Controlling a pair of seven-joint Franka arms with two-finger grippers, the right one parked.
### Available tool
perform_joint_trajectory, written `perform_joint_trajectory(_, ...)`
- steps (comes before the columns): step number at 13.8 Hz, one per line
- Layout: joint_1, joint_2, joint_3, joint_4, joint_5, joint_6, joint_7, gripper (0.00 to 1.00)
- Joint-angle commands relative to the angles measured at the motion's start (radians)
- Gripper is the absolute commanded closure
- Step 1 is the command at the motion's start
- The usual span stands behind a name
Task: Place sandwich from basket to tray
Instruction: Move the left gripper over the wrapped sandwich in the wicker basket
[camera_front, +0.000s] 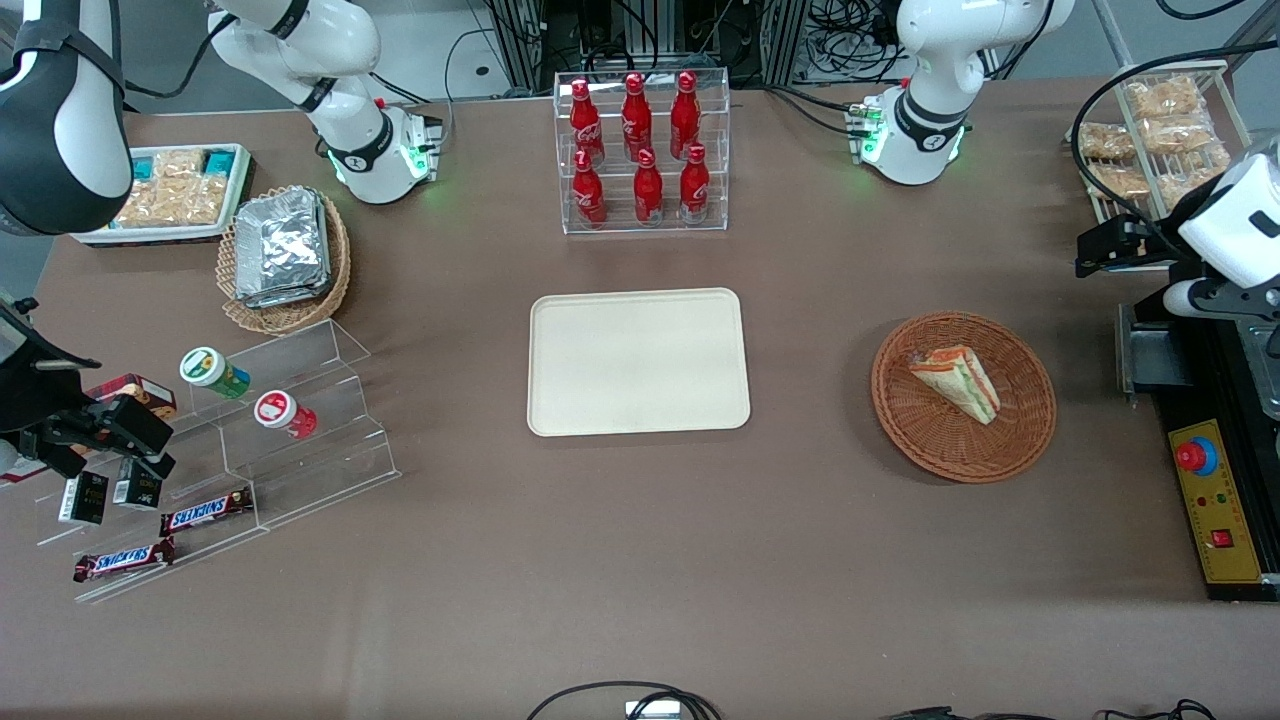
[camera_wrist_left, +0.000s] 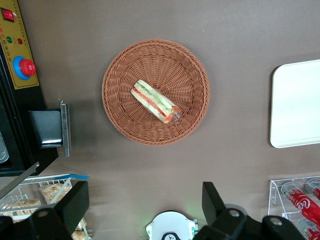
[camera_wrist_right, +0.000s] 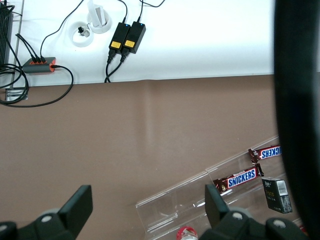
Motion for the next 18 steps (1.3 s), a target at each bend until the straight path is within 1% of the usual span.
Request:
perform_joint_trajectory(1, 0.0, 0.0, -0.005, 0.003, -0.001, 0.003, 0.012, 0.0)
perform_joint_trajectory(3, 0.002, 0.0, -0.004, 0.009, -0.001, 0.011, 0.012, 0.0)
perform_joint_trajectory(6, -0.001, 0.002, -0.005, -0.009, 0.051, 0.036, 0.009, 0.0)
perform_joint_trajectory(8, -0.009, -0.003, -0.005, -0.069, 0.064, 0.075, -0.002, 0.0)
perform_joint_trajectory(12, -0.003, -0.037, -0.002, -0.219, 0.065, 0.175, -0.015, 0.0)
perform_joint_trajectory(13, 0.0, -0.046, 0.0, -0.262, 0.065, 0.207, -0.044, 0.0)
perform_joint_trajectory(18, -0.006, -0.132, -0.002, -0.604, 0.065, 0.535, -0.273, 0.0)
